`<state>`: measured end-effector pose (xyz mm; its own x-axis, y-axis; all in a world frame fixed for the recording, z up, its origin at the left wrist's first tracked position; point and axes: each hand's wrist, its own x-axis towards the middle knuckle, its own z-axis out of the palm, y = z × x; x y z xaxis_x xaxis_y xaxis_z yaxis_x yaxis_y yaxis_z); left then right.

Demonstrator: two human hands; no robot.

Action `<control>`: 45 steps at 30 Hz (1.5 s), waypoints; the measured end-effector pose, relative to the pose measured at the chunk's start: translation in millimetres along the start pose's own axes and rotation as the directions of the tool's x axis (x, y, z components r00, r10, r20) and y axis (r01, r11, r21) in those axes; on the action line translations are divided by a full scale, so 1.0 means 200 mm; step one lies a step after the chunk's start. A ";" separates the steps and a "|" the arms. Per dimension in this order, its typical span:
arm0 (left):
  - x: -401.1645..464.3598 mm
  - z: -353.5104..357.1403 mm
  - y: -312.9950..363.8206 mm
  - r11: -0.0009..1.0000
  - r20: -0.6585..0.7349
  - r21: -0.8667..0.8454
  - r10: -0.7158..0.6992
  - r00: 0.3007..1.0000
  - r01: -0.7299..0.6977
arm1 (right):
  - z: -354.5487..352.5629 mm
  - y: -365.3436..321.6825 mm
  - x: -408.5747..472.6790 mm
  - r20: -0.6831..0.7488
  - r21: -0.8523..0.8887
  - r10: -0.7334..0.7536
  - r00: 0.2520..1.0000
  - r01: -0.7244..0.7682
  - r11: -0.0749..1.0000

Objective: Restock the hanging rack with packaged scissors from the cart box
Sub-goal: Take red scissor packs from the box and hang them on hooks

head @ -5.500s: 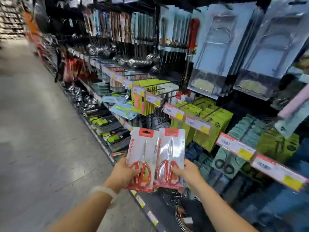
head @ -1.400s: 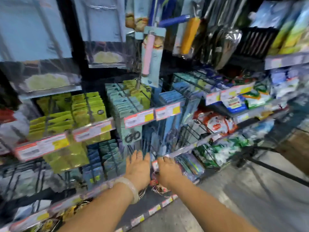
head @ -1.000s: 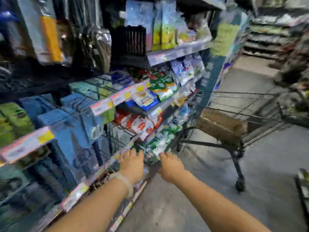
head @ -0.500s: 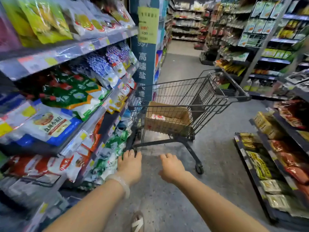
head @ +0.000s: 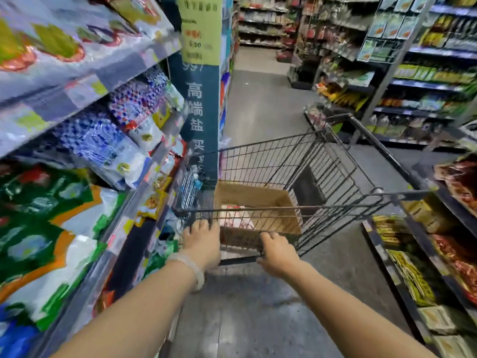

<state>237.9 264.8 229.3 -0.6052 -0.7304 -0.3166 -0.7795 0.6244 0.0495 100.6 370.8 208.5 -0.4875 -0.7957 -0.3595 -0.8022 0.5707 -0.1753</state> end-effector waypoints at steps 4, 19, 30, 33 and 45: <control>0.29 -0.09 0.01 1.000 0.017 -0.027 -0.009 1.000 0.009 | -0.13 0.01 0.28 -0.022 0.027 0.015 1.000 -0.015 1.000; 1.54 -0.03 -0.01 0.944 0.300 -0.248 -0.138 0.944 0.217 | -0.16 0.22 1.75 0.295 0.146 -0.005 0.956 -0.040 0.988; 2.11 0.44 0.16 0.823 0.561 -0.443 -0.055 0.826 0.356 | 0.47 0.50 2.40 0.583 0.235 0.100 0.807 -0.285 0.929; 2.18 0.52 0.17 0.747 0.576 -0.552 0.019 0.818 0.371 | 0.64 0.53 2.50 0.624 0.249 0.112 0.774 -0.332 0.910; 2.26 0.71 0.15 0.516 0.758 -0.446 -0.217 0.615 0.731 | 0.88 0.60 2.64 0.714 0.340 0.315 0.625 -0.703 0.624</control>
<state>-36.0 -6.8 -45.8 -0.0807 -0.3755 -0.9233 -0.9169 -0.3354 0.2166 -191.8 54.8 -163.1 -0.3116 -0.1726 -0.9344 -0.0405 0.9849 -0.1685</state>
